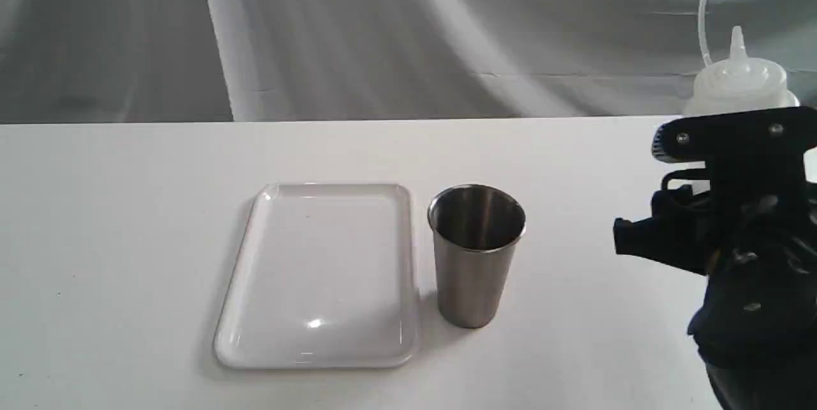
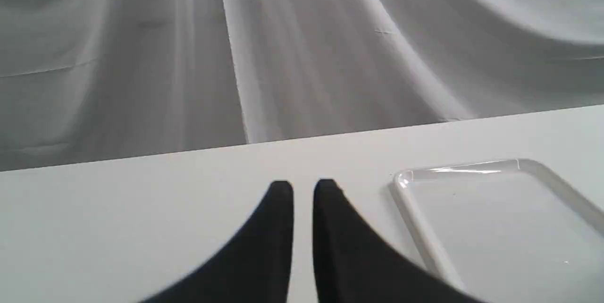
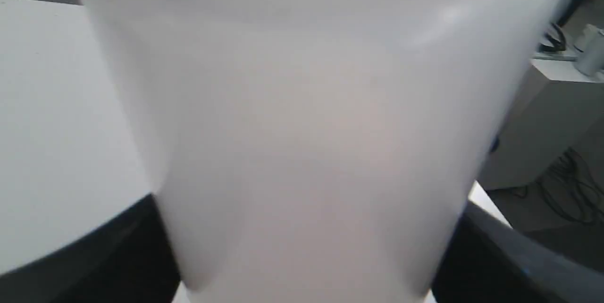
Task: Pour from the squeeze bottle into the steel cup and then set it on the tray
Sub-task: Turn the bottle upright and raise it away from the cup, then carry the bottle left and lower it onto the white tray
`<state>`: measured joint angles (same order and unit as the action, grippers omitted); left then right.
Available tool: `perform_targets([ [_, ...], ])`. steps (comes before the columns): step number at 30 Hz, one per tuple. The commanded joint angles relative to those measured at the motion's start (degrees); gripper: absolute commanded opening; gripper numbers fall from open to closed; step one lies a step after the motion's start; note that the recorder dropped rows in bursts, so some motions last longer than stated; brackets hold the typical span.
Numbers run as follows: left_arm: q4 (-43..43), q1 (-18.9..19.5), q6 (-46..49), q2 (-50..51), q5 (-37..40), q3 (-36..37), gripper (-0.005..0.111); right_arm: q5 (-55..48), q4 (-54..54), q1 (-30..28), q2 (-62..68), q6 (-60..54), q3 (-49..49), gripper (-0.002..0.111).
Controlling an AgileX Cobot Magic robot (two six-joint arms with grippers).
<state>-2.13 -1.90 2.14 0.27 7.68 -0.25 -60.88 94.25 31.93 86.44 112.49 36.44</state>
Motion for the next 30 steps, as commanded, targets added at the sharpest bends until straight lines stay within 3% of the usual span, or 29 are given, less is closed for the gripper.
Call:
perform_targets([
  [1,-0.17,-0.31,-0.09,-0.26,-0.09,0.25,0.008,0.80,4.69,0.11,-3.23,0.20,1.09,0.040],
  [13,-0.17,-0.31,-0.27,-0.26,-0.09,0.25,0.008,26.12,3.58,0.11,-5.39,-15.59,18.82,0.040],
  [20,-0.17,-0.31,-0.09,-0.26,-0.09,0.25,0.008,39.35,5.70,0.11,-2.72,-16.75,27.46,0.040],
  [30,-0.17,-0.31,-0.20,-0.26,-0.09,0.25,0.008,48.62,5.70,0.11,4.19,-17.40,34.92,0.040],
])
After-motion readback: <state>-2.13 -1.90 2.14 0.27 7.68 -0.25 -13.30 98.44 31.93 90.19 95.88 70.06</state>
